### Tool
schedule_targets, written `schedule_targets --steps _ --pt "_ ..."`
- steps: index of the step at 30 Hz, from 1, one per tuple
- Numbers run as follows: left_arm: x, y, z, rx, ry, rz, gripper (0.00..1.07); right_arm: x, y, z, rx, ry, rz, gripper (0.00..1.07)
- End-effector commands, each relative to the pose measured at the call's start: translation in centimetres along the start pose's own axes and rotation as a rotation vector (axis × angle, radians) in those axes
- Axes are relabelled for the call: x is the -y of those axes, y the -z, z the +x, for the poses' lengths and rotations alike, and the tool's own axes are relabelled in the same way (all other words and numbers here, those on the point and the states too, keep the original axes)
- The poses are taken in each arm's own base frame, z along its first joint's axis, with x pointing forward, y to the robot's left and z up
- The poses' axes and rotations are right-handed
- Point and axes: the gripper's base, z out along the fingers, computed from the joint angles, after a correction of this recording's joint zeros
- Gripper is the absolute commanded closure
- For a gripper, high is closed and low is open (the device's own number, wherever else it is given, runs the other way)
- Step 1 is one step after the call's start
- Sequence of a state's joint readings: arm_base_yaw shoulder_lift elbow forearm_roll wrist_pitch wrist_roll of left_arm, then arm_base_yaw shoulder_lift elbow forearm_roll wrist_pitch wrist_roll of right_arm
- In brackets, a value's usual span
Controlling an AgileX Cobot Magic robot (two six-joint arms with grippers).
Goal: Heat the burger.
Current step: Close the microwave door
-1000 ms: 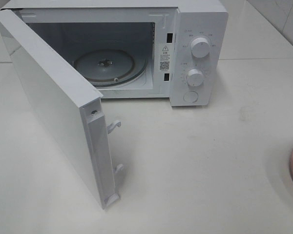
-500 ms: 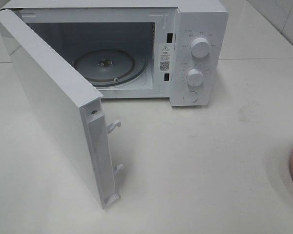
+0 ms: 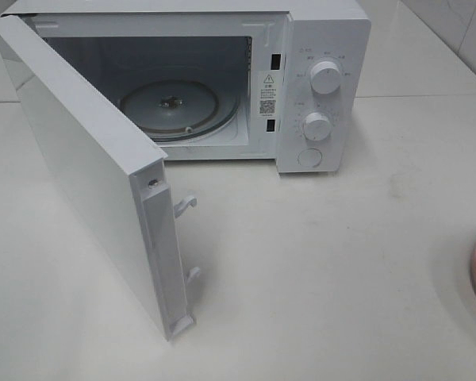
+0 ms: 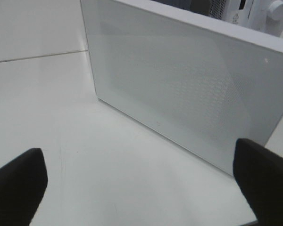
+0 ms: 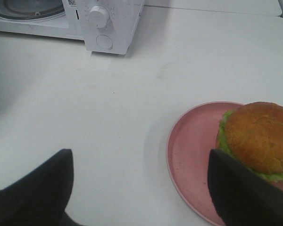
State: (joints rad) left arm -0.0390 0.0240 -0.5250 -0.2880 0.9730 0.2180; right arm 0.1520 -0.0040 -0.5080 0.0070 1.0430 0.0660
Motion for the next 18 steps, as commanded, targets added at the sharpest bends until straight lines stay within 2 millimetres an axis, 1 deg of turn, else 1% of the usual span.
schedule_targets --steps 1,2,3,4,5,6,7,8,9,10,11,12,13,14,15,16,17,18 --pt "-0.6 -1.1 -1.4 0.035 0.023 -0.029 0.15 0.0 0.3 0.2 0.029 -0.002 0.000 0.32" --pt "-0.6 -1.1 -1.4 0.035 0.023 -0.029 0.15 0.0 0.3 0.2 0.029 -0.002 0.000 0.32" --pt "-0.7 -1.4 -1.6 0.037 0.027 -0.031 0.19 0.0 0.3 0.2 0.029 -0.002 0.000 0.32" --pt "-0.7 -1.4 -1.6 0.037 0.027 -0.031 0.19 0.0 0.3 0.2 0.029 -0.002 0.000 0.32" --pt "-1.0 -2.2 -2.1 0.041 0.037 -0.040 0.34 0.0 0.3 0.2 0.029 -0.002 0.000 0.32" --pt "-1.3 -3.0 -2.6 0.038 0.045 -0.049 0.52 0.0 0.3 0.2 0.029 -0.002 0.000 0.32" --pt "-1.3 -3.0 -2.6 0.038 0.045 -0.049 0.52 0.0 0.3 0.2 0.029 -0.002 0.000 0.32" --pt "-1.5 -3.7 -2.9 0.020 0.054 -0.053 0.69 0.0 0.3 0.2 0.029 -0.002 0.000 0.32" --pt "-1.5 -3.7 -2.9 0.020 0.054 -0.053 0.69 0.0 0.3 0.2 0.029 -0.002 0.000 0.32" --pt "-1.7 -4.2 -3.1 0.007 0.059 -0.055 0.78 0.0 0.3 0.2 0.029 -0.002 0.000 0.32" --pt "-2.0 -5.1 -3.4 -0.010 0.068 -0.062 0.92 0.0 0.3 0.2 0.029 -0.002 0.000 0.32" --pt "-2.0 -5.1 -3.4 -0.010 0.068 -0.062 0.92 0.0 0.3 0.2 0.029 -0.002 0.000 0.32" --pt "-2.1 -5.5 -3.6 -0.013 0.072 -0.067 1.00 0.0 0.3 0.2 0.029 -0.002 0.000 0.32" --pt "-2.5 -6.6 -4.0 -0.022 0.076 -0.079 1.07 0.0 0.3 0.2 0.029 -0.002 0.000 0.32" --pt "-2.5 -6.6 -4.0 -0.022 0.076 -0.079 1.07 0.0 0.3 0.2 0.029 -0.002 0.000 0.32" --pt "-2.9 -7.6 -4.4 -0.022 0.069 -0.092 1.07 0.0 0.3 0.2 0.029 -0.002 0.000 0.32" --pt "-2.9 -7.6 -4.4 -0.022 0.069 -0.092 1.07 0.0 0.3 0.2 0.029 -0.002 0.000 0.32" --pt "-3.1 -8.2 -4.6 -0.027 0.069 -0.098 1.07 0.0 0.3 0.2 0.029 -0.002 0.000 0.32"
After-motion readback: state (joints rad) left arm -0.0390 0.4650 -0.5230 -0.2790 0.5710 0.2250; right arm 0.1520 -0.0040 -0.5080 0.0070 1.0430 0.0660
